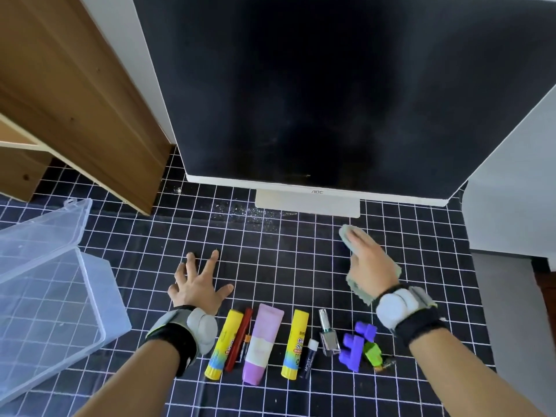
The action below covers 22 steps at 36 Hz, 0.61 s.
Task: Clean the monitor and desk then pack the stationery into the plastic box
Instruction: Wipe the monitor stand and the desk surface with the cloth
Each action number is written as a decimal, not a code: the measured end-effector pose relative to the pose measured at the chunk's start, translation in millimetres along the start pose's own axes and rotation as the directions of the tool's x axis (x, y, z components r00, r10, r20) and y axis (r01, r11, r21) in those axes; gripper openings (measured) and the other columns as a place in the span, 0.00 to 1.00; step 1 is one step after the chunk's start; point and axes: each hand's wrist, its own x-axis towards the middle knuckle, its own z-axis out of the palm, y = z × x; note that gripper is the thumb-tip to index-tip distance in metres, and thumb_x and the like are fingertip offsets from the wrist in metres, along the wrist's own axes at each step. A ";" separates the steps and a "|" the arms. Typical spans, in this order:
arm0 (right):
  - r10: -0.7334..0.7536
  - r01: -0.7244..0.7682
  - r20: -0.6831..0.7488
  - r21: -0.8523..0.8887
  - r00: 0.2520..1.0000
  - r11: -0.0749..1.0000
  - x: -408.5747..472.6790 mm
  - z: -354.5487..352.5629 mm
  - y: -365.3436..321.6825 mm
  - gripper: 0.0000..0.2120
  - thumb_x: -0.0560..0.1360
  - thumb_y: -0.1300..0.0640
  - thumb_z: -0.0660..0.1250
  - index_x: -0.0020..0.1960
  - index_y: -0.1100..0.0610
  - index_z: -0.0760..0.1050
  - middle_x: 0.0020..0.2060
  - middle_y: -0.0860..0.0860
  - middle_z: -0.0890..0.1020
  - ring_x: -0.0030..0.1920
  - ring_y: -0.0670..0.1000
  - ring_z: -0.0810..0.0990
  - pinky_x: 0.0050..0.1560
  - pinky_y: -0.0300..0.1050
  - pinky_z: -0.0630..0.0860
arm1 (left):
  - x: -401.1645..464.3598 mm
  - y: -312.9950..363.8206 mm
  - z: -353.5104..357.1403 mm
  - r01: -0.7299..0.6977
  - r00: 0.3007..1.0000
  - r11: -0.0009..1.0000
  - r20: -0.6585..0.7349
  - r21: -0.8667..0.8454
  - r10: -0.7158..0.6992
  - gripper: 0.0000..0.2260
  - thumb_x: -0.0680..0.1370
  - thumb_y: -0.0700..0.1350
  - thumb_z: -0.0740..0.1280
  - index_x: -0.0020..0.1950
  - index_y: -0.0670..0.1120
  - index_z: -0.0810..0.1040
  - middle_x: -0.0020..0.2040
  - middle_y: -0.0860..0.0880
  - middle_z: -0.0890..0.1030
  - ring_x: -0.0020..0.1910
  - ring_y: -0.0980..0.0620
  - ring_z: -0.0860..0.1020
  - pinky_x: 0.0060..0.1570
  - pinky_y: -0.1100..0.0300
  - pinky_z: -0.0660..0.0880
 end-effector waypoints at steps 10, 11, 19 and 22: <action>0.165 -0.154 -0.137 0.087 0.977 0.984 11.0 16.8 -15.2 0.19 0.69 0.75 0.59 0.59 0.66 0.73 0.54 0.57 0.76 0.48 0.56 0.77 0.49 0.44 0.75 | -1.3 0.0 -0.7 -0.003 1.000 1.000 0.018 -0.028 0.003 0.38 0.77 0.65 0.64 0.79 0.65 0.45 0.81 0.46 0.44 0.79 0.40 0.47 0.72 0.38 0.59; 0.161 -0.151 -0.124 0.089 0.979 0.985 15.5 20.5 -23.4 0.19 0.70 0.74 0.58 0.59 0.65 0.72 0.54 0.56 0.75 0.48 0.55 0.76 0.48 0.46 0.75 | -1.8 -0.2 -0.8 -0.002 1.000 1.000 0.016 -0.027 0.002 0.38 0.77 0.65 0.64 0.79 0.65 0.45 0.81 0.46 0.44 0.79 0.40 0.47 0.72 0.38 0.59; -0.048 0.036 0.100 0.118 0.994 0.992 47.7 62.1 -105.7 0.25 0.71 0.67 0.54 0.67 0.59 0.68 0.61 0.54 0.72 0.51 0.57 0.74 0.50 0.51 0.73 | 0.0 -1.8 1.4 0.000 1.000 1.000 0.015 -0.008 0.000 0.37 0.77 0.66 0.64 0.79 0.65 0.45 0.81 0.47 0.44 0.79 0.40 0.47 0.72 0.38 0.59; -0.134 0.093 0.184 0.214 0.974 0.972 59.6 78.8 -121.9 0.26 0.70 0.69 0.52 0.67 0.58 0.68 0.62 0.53 0.71 0.52 0.57 0.74 0.51 0.53 0.75 | -0.3 -1.0 1.0 0.002 1.000 1.000 0.019 -0.003 -0.002 0.37 0.77 0.66 0.63 0.79 0.65 0.45 0.81 0.47 0.43 0.79 0.40 0.47 0.72 0.38 0.59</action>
